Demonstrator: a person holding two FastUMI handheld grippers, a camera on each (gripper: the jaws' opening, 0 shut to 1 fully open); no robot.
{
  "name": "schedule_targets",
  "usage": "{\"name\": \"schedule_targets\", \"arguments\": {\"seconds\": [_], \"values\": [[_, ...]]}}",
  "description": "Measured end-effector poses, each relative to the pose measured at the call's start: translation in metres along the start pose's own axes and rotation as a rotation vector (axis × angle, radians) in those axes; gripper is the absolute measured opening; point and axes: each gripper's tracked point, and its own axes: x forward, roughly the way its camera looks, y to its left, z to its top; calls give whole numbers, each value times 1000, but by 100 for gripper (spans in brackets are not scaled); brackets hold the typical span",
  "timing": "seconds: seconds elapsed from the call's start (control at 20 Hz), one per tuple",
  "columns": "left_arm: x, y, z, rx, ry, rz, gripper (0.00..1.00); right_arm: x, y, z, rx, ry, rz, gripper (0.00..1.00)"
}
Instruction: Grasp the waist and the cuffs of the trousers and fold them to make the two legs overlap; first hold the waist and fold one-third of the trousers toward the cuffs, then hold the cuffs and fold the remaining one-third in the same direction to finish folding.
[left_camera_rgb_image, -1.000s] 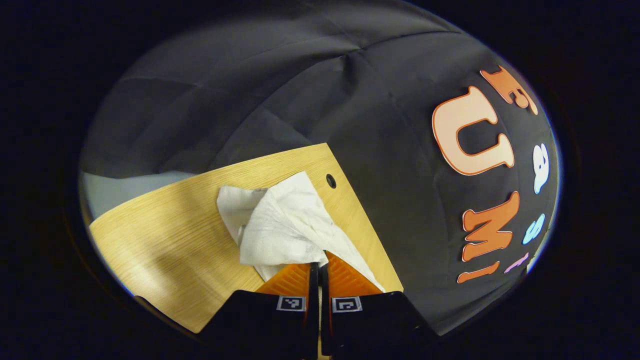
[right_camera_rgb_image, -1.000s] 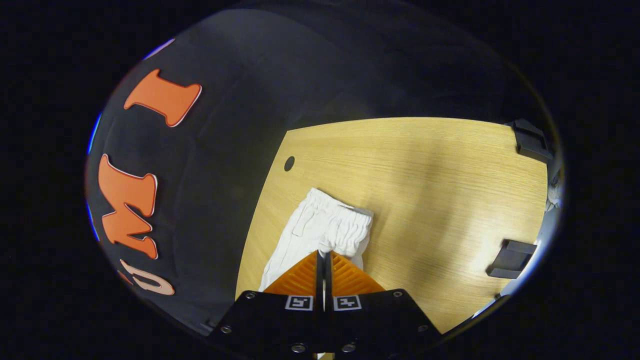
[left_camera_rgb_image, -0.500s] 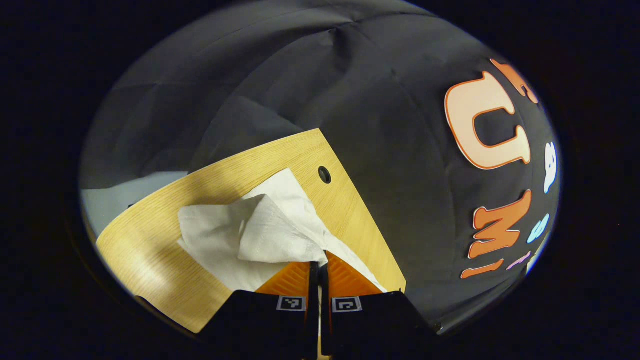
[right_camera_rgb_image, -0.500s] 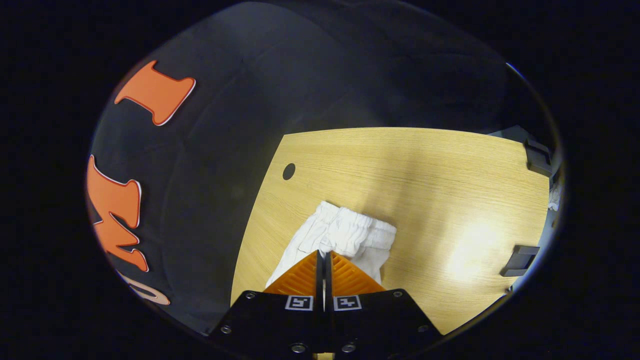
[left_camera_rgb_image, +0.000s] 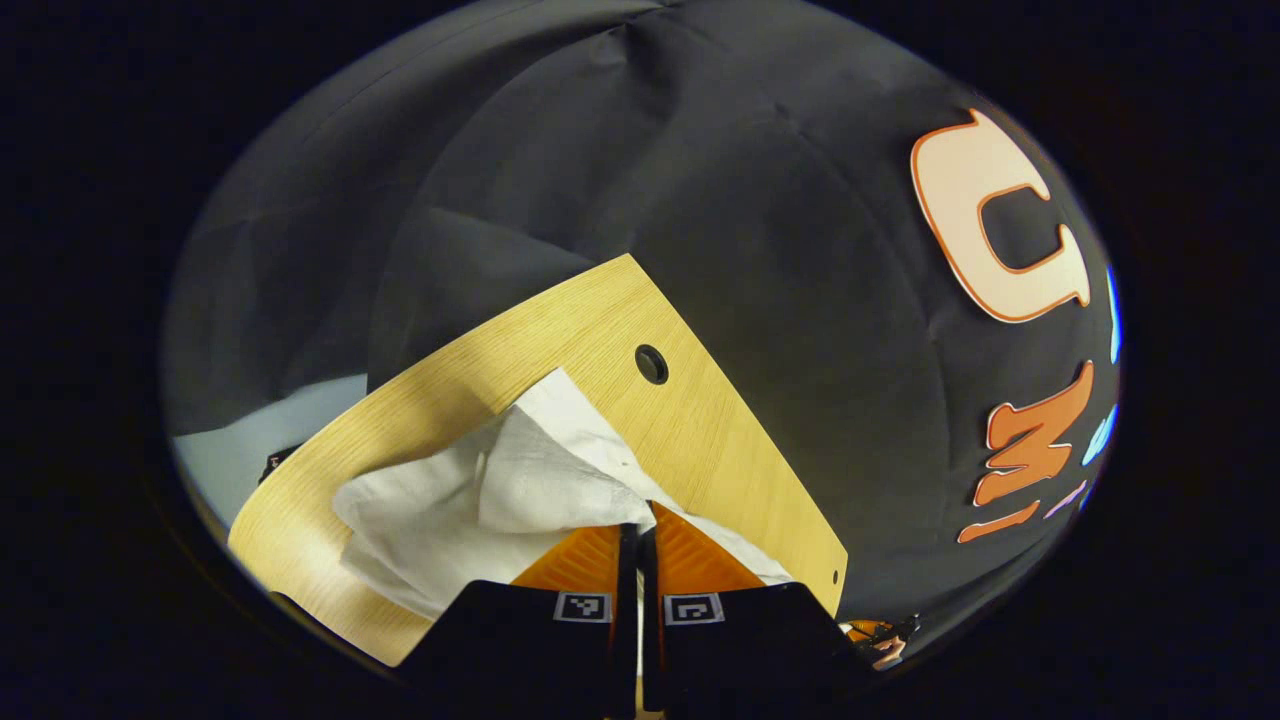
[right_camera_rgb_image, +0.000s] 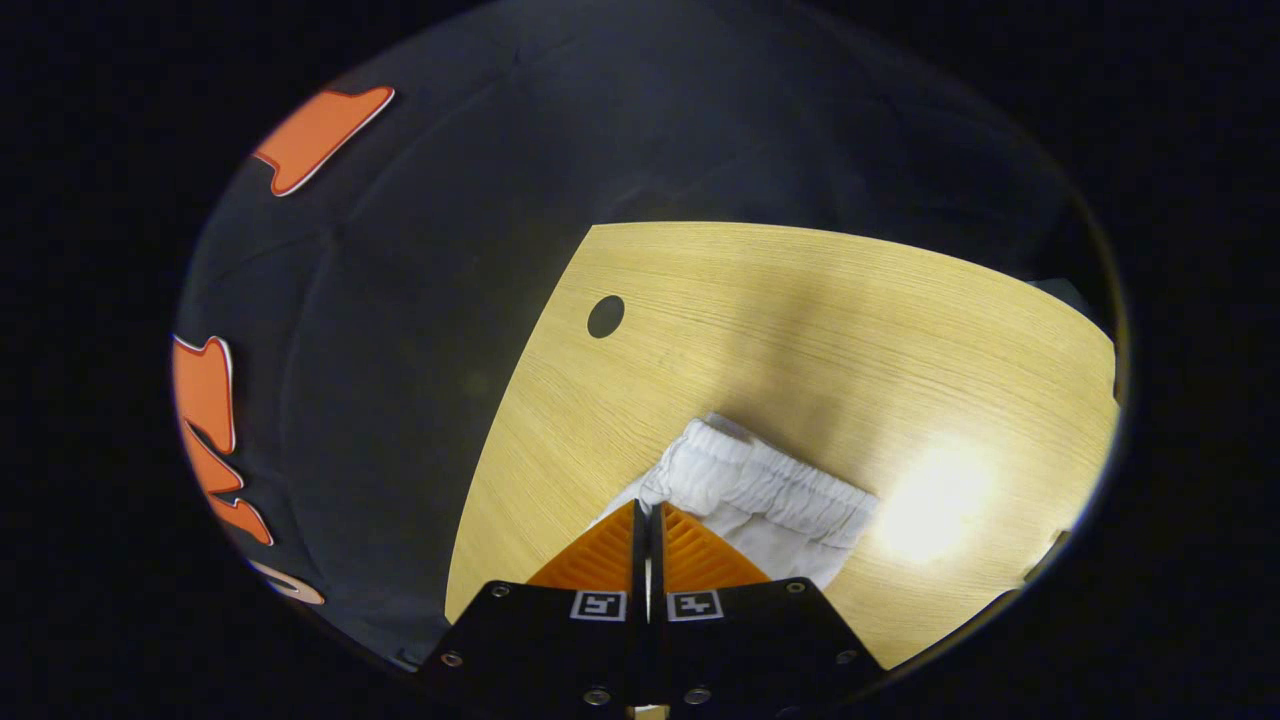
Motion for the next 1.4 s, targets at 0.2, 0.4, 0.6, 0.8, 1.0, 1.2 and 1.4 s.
{"name": "schedule_targets", "arguments": {"seconds": [0.2, 0.4, 0.6, 0.8, 1.0, 1.2, 1.4], "values": [[19, 0, 6, 65, 22, 25, 5, 27, 13, 7, -38, 19, -17, 0], [38, 20, 15, 68, 19, 107, 5, 60, 15, 5, -54, 35, -36, 1], [34, 28, 12, 73, 21, 168, 34, 64, 24, 5, -58, 42, -10, 6], [9, 22, 24, 197, 0, 217, 81, 35, 22, 25, -167, -27, 11, 40], [-11, 4, 20, 294, -6, 221, 100, 2, -5, 31, -308, -52, -56, 84], [-36, -22, -7, 457, 59, 218, 99, -17, -40, 10, -430, -21, -138, 98], [-59, -37, -32, 546, 120, 251, 99, -21, -65, -14, -397, 37, -183, 99]]}}
